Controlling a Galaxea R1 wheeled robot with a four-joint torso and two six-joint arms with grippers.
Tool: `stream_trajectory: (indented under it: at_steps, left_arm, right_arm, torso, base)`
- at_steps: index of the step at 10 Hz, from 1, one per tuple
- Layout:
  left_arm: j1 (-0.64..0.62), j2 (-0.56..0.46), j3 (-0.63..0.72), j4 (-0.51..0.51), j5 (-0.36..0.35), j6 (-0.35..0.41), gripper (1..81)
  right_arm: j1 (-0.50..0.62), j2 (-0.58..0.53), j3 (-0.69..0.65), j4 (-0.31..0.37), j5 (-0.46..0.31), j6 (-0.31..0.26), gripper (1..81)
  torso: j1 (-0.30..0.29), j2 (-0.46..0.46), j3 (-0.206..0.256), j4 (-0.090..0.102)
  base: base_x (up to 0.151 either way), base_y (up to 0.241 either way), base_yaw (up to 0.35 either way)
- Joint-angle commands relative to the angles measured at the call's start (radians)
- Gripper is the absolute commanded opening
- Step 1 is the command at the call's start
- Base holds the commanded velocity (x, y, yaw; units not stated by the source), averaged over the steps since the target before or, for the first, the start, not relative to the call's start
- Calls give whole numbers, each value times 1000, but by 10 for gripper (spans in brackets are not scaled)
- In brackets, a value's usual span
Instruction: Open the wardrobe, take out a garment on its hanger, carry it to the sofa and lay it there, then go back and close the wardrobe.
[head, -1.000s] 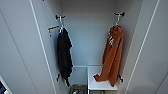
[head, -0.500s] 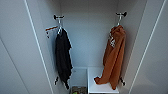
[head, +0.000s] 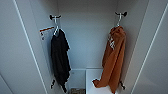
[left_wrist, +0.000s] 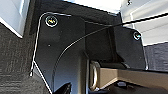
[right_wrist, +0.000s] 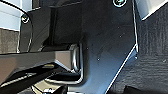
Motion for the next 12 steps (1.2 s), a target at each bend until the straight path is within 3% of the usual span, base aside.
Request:
stream_trajectory:
  at_steps: [1, 12]
  left_arm:
    - [-32, -5, 3, 11, 46, 2, 811]
    - [-32, -4, 3, 11, 46, 2, 811]
  right_arm:
    - [35, -2, 1, -7, -54, -3, 811]
    - [35, 4, 1, -5, -56, 1, 811]
  torso:
    - [0, 0, 0, 0]
    - [0, 0, 0, 0]
  base:
    - [85, 0, 0]
    - [86, 0, 0]
